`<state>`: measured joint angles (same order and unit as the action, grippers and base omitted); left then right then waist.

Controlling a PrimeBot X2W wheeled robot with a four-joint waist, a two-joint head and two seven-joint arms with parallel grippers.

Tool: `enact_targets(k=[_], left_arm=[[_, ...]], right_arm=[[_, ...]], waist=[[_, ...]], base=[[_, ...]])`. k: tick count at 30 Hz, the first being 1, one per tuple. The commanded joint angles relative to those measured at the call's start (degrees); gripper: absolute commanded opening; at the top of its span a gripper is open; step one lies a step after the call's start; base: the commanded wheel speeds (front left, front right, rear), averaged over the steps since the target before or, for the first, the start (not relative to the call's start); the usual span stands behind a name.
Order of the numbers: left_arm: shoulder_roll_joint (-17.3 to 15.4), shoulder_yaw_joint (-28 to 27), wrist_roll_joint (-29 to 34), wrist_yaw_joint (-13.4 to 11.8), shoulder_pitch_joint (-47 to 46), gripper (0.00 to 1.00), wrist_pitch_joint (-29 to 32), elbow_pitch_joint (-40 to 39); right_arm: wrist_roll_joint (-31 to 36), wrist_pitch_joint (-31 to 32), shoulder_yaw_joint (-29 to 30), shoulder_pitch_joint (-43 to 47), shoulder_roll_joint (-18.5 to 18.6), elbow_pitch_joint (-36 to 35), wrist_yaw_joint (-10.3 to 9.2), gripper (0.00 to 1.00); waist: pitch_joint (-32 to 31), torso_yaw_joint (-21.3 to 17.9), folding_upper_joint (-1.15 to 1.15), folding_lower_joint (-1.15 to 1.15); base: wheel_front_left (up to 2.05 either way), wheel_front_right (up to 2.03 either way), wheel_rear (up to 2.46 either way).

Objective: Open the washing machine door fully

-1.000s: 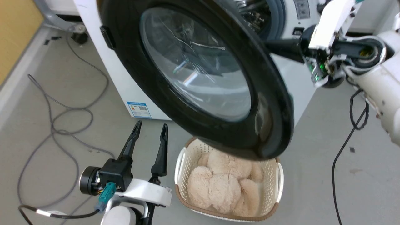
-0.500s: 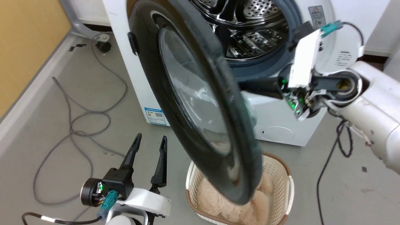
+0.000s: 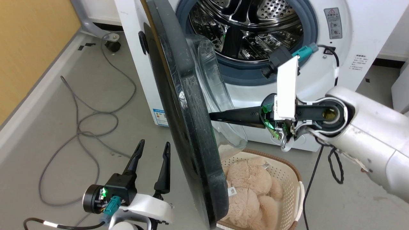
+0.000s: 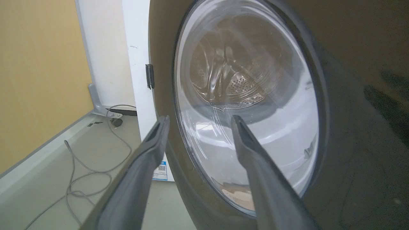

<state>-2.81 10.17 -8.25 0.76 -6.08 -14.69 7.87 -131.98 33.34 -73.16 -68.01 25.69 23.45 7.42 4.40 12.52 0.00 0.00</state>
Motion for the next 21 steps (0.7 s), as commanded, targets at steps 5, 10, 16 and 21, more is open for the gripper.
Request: enact_targets(k=[5,10,16,21], left_arm=[[-0.07,-0.23,-0.43,-0.25,0.66,1.0,-0.3,0.2],[-0.07,-0.16,-0.71,-0.57,0.92,1.0,-0.3,0.53],[-0.64,-1.18,-0.57,-0.79,2.03,1.0,-0.3,0.83],[-1.2,-2.11,-0.54,-1.08,3.45,1.0,-0.3,1.15]], right_arm=[[-2.97,-9.53,3.51,4.96,1.95,-4.61,0.07,0.0],[-1.99,-23.8,16.07,16.78,3.16,-11.36,0.07,1.0],[3.96,-35.48,30.54,37.37,2.56,-20.36,0.07,1.0],[11.51,-42.13,39.12,51.86,0.43,-24.98,0.07,1.0]], waist=[[-0.19,-0.96,0.0,0.0],[-0.83,-2.22,0.0,0.0],[-2.2,-4.87,0.0,0.0],[-3.54,-7.03,0.0,0.0]], base=[[0.0,0.0,0.0],[0.0,0.0,0.0],[0.0,0.0,0.0],[0.0,0.0,0.0]])
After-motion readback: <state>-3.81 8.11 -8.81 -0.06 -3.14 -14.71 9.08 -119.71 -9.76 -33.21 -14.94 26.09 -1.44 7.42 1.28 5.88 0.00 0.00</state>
